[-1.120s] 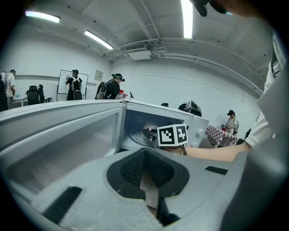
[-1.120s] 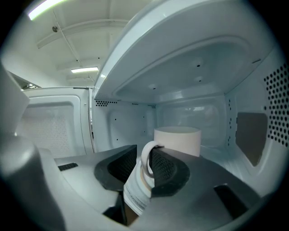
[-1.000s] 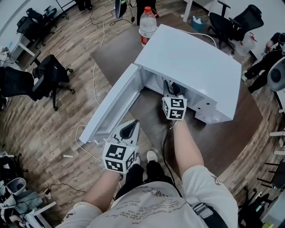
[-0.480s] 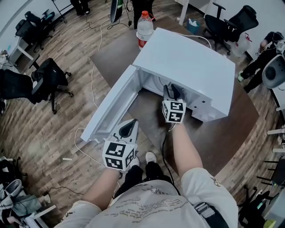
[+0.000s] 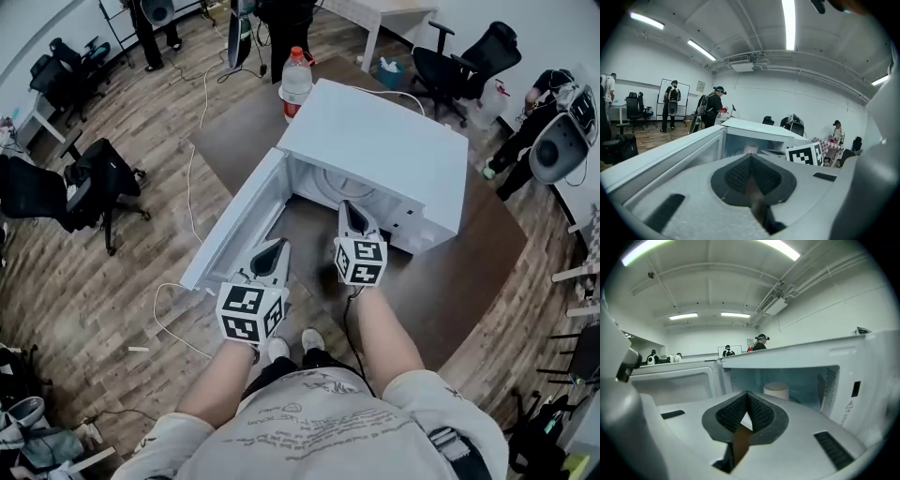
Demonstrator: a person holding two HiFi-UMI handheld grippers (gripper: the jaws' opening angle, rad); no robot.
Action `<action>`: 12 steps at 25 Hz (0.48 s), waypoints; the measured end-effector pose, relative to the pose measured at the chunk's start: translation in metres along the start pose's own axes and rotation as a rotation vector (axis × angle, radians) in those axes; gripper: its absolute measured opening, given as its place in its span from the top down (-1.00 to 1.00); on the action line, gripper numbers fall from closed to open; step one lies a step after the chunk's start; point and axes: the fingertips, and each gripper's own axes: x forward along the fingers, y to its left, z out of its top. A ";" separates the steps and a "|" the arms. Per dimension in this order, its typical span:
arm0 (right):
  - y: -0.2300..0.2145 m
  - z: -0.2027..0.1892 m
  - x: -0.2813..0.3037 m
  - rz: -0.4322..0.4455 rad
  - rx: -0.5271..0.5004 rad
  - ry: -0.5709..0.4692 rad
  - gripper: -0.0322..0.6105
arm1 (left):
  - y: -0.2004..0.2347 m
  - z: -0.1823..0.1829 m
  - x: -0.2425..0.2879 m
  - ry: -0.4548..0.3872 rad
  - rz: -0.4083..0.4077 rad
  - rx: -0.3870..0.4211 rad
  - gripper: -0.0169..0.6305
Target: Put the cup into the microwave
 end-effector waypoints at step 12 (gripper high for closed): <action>0.085 0.128 -0.102 0.096 -0.061 -0.178 0.86 | -0.033 0.054 -0.018 -0.139 -0.073 0.041 0.91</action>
